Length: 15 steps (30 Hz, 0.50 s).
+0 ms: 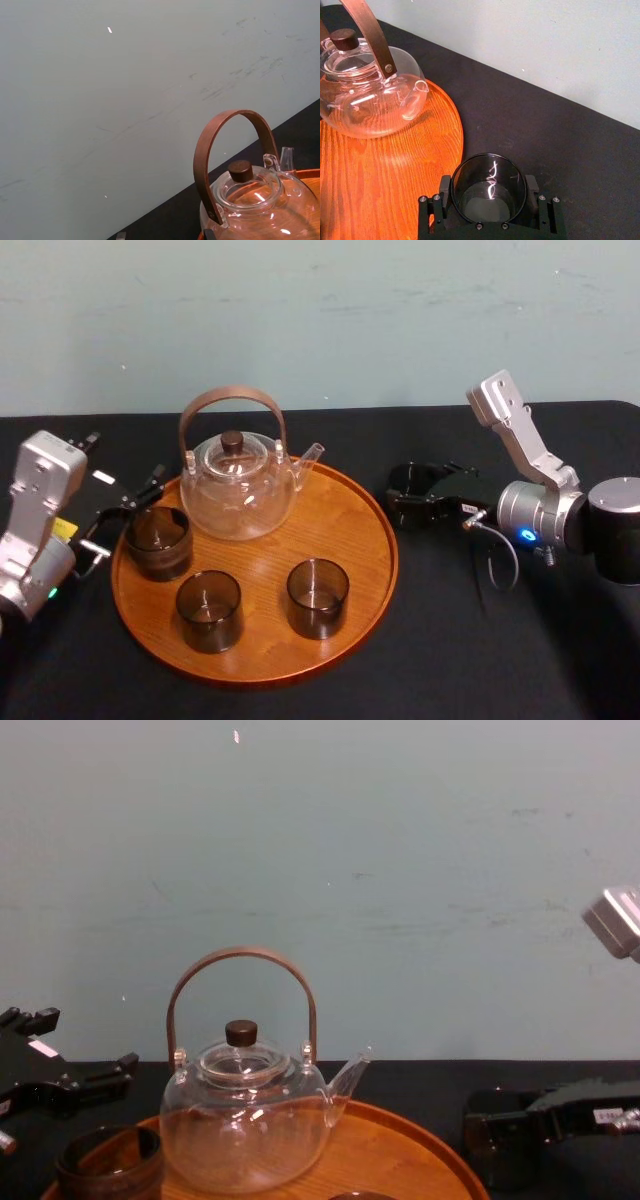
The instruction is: Pick up the glass from the table and place it on the tray.
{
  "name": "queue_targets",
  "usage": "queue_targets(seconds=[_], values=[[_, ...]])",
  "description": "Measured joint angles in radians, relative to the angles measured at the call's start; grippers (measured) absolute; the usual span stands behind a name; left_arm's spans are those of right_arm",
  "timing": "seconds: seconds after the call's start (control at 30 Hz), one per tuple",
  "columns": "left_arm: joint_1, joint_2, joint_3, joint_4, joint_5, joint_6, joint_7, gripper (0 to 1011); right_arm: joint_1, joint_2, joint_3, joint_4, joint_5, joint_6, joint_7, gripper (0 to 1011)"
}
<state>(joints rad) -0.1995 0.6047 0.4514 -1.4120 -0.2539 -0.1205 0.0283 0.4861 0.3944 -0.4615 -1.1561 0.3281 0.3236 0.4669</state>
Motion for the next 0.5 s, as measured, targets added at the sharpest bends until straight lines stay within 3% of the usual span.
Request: queue_targets(seconds=[0.2,0.5], values=[[0.000,0.000,0.000,0.000,0.000,0.000,0.000,1001,-0.008,0.005,0.010,-0.017,0.009,0.000,0.004,900],[0.000,0.000,0.000,0.000,0.000,0.000,0.000,1001,-0.035,0.041,0.038,-0.113,0.041,-0.007,0.022,900]])
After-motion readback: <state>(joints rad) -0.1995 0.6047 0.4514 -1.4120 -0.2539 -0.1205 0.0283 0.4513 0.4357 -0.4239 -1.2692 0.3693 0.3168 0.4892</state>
